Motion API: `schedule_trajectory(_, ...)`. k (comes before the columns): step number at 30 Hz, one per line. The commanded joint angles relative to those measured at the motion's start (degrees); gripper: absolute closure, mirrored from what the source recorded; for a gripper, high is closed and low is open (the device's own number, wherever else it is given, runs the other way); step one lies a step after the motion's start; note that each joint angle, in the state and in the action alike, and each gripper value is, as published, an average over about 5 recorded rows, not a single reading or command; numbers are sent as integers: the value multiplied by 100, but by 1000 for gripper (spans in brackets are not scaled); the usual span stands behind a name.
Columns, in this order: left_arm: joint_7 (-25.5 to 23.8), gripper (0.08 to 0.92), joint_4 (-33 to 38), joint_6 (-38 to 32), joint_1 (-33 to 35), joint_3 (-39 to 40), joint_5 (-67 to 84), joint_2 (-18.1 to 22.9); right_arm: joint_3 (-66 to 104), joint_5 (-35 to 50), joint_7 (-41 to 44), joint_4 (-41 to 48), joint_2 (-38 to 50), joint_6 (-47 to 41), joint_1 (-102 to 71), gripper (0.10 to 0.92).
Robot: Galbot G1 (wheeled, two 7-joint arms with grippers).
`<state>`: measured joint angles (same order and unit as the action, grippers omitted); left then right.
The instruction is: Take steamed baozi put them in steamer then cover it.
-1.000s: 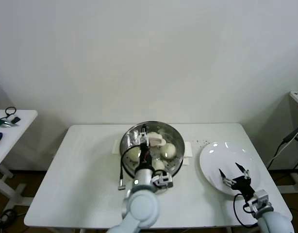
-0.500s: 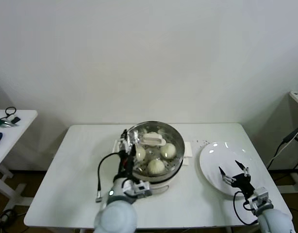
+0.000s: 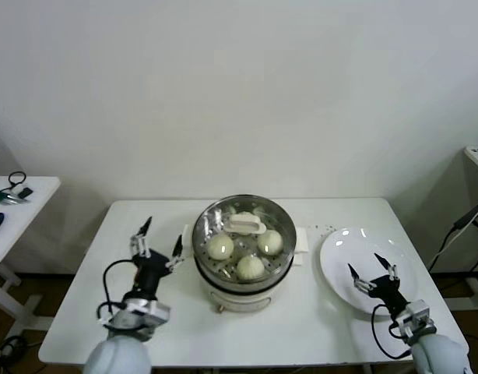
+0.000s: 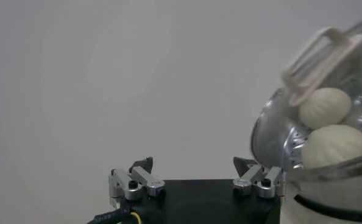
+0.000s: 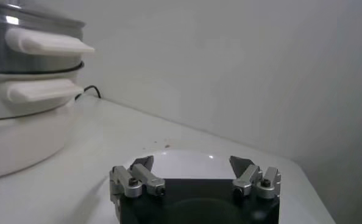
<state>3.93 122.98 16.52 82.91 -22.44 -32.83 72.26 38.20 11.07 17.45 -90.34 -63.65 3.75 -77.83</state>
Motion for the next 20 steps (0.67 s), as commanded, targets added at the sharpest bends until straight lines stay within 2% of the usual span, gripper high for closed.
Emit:
schedule_trajectory(1, 302, 177, -655, -2156, 860, -2205, 3894, 414, -29, 90, -48, -139, -89, 125, -3, 203)
schedule_trajectory(10, -235, 177, -1048, -2097, 958, -2389, 4043, 660, -49, 78, -105, -197, -231, 179, -3, 203)
schedule_trajectory(20, -441, 177, -967, -2081, 1033, -2461, 3982, 764, -52, 54, -143, -335, -258, 160, -4, 203)
